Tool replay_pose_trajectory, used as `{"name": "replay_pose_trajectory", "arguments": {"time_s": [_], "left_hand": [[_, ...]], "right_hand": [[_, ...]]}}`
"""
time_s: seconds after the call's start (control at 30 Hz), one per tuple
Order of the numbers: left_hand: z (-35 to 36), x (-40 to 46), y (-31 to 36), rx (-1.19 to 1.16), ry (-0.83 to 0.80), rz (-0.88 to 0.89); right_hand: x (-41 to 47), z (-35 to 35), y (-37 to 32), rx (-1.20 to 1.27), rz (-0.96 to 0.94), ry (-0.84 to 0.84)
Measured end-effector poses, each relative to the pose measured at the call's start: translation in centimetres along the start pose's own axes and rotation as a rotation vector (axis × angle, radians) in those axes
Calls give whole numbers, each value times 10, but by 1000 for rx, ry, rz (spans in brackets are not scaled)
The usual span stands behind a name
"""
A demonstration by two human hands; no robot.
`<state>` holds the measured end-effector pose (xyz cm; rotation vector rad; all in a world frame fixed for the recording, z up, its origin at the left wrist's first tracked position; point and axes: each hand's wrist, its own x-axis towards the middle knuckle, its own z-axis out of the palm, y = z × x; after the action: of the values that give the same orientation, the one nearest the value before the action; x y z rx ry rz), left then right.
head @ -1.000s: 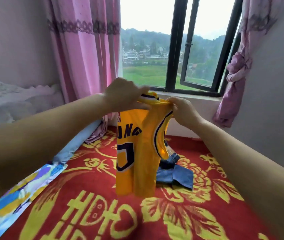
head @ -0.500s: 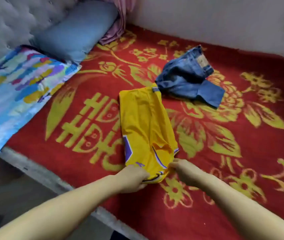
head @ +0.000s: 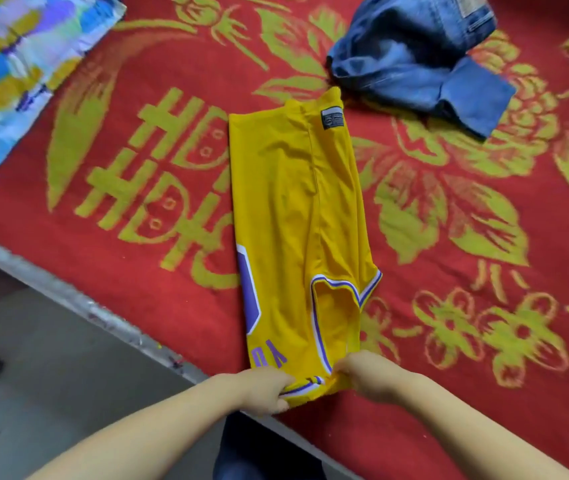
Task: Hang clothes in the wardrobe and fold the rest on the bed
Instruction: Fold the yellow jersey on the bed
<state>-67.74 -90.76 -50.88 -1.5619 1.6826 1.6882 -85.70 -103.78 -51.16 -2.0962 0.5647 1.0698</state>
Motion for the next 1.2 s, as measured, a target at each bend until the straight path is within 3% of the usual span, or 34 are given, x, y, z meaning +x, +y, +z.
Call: {"name": "replay_pose_trajectory", "arguments": {"time_s": [0.13, 0.27, 0.4, 0.47, 0.53, 0.63, 0.73, 0.83, 1.0, 1.1, 1.2], "left_hand": [[-63, 8, -28, -81, 141, -100], [-115, 28, -71, -211, 478, -202], [-107, 45, -81, 23, 969, -267], [-74, 47, -69, 231, 1010, -134], [-29, 47, -54, 380, 847, -49], [14, 59, -61, 381, 542, -144], [13, 78, -71, 346, 532, -259], [9, 93, -71, 371, 560, -331], [0, 87, -71, 355, 529, -304], [-22, 66, -65, 284, 365, -215], [-37, 34, -52, -36, 54, -128]], "right_hand": [[26, -55, 8, 86, 47, 154], [72, -104, 14, 233, 76, 444], [96, -107, 13, 270, 113, 806], [87, -87, 7, 141, -36, 828], [74, -50, 6, -128, -168, 768], [61, -10, 13, -438, -100, 455], [75, -1, 29, -521, 41, 347], [93, -1, 40, -471, 55, 419], [96, -21, 35, -441, 108, 280], [84, -43, 21, -321, 120, 93], [61, -62, 6, -50, 136, -211]]}}
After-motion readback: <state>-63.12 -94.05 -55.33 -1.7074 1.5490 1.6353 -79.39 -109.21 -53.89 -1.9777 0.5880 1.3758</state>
